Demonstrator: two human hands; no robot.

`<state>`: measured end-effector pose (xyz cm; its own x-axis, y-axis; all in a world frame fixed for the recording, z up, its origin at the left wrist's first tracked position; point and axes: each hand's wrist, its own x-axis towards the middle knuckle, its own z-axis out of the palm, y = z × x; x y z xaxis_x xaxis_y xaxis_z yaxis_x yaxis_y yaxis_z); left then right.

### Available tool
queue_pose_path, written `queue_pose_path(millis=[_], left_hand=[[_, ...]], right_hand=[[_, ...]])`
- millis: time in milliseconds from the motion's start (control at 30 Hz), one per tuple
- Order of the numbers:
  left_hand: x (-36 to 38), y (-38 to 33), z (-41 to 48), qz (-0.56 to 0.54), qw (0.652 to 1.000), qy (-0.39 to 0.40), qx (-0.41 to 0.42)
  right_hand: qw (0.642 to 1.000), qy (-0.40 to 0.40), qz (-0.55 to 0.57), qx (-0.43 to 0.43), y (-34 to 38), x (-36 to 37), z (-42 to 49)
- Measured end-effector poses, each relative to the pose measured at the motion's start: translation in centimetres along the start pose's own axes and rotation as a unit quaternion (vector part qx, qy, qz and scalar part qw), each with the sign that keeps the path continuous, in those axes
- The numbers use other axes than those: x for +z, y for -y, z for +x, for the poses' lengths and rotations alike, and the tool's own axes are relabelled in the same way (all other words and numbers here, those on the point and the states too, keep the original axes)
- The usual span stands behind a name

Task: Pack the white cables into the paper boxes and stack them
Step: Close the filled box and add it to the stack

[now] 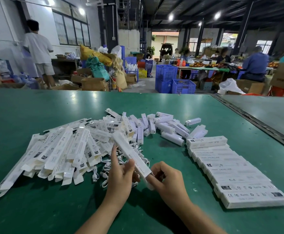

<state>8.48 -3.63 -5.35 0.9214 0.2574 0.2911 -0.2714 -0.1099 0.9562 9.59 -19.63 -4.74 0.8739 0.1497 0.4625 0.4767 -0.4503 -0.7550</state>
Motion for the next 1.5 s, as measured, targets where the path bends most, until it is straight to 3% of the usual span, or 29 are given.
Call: queue_pose_path(millis=[167,333,533,800,1067,1333,1500], left_hand=[[0.2,-0.2,-0.5,0.144,0.982,0.074,0.095],[0.0,-0.3,-0.6,0.162,0.971,0.137,0.112],[-0.1,-0.2,-0.5,0.178,0.969,0.123,0.12],[-0.2,-0.5,-0.4,0.122,0.984,0.076,0.105],[-0.5,-0.6,-0.4,0.114,0.986,0.052,0.106],[-0.5,-0.2,-0.3,0.117,0.989,0.064,0.065],[-0.2,-0.3,-0.5,0.112,0.988,0.081,0.071]], right_hand=[[0.999,-0.012,0.035,0.017,0.1,-0.1,-0.1],[0.99,-0.051,0.119,0.063,-0.2,-0.2,0.2],[0.988,-0.048,0.137,0.046,-0.2,-0.2,0.1],[0.991,-0.037,0.075,-0.104,0.7,-0.6,-0.1],[0.986,0.054,0.011,-0.157,0.1,-0.7,-0.3],[0.986,-0.022,0.002,-0.168,0.1,-0.3,0.2],[0.99,-0.072,0.019,-0.121,-0.1,0.0,0.1]])
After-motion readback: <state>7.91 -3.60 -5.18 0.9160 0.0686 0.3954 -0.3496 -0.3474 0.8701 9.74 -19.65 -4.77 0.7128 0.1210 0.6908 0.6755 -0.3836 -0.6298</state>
